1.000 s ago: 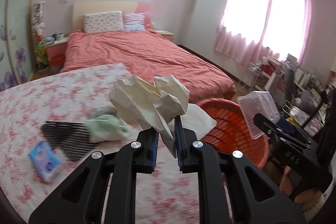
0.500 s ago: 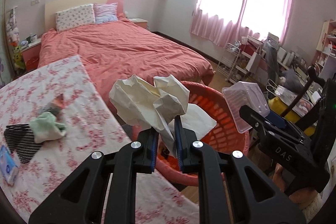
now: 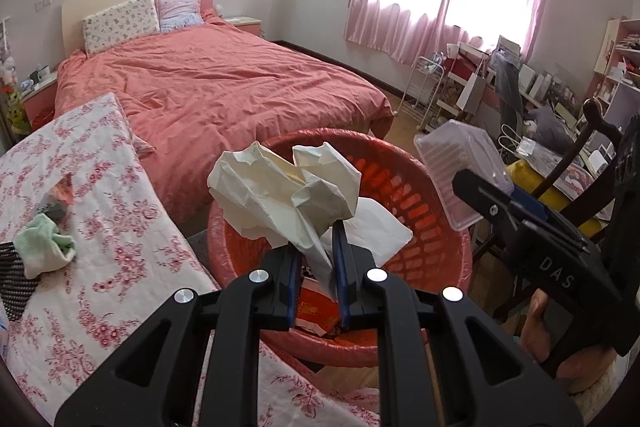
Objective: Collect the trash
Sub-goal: 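Carry the tissue and plastic container over the orange basket with both tools, then open both tools over the basket to drop the tissue and container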
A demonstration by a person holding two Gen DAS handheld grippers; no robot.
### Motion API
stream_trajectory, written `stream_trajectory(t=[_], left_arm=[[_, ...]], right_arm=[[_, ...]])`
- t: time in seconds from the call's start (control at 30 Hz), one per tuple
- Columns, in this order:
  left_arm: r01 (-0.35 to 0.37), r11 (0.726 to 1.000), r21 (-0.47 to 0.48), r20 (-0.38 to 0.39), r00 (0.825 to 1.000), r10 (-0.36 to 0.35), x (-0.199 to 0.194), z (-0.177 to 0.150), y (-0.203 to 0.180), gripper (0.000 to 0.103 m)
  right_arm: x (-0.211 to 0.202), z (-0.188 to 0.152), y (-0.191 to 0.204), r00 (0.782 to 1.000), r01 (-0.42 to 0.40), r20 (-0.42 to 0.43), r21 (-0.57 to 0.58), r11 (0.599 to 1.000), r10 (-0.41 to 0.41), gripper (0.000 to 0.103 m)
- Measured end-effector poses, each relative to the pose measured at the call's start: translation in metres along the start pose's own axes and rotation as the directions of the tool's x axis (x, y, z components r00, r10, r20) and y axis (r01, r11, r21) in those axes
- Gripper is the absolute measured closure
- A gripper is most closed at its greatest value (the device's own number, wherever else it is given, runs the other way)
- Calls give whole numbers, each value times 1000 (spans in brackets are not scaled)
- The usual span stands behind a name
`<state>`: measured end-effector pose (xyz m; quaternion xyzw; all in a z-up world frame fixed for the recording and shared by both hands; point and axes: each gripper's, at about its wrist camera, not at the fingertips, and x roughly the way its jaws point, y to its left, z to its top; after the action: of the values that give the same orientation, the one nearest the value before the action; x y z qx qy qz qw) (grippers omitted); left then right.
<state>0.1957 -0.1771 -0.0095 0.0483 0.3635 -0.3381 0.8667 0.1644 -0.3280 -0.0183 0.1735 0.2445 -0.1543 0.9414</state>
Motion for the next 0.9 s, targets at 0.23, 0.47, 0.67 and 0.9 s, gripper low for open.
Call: stream_trajectory(t=[0.23, 0.47, 0.67, 0.9], left_arm=[[2, 1000, -6, -33, 999, -2, 13, -1, -3, 88], [-22, 999, -32, -57, 998, 20, 16, -5, 3, 62], [-75, 995, -71, -60, 996, 71, 2, -12, 24, 58], [-162, 981, -104, -35, 987, 160, -25, -22, 54, 53]], right_arm=[[8, 2, -6, 1000, -19, -6, 26, 999, 19, 22], [22, 3, -9, 996, -63, -52, 56, 996, 66, 20], [17, 0, -12, 997, -55, -55, 66, 996, 59, 12], [8, -1, 0, 997, -46, -52, 44, 998, 48, 12]])
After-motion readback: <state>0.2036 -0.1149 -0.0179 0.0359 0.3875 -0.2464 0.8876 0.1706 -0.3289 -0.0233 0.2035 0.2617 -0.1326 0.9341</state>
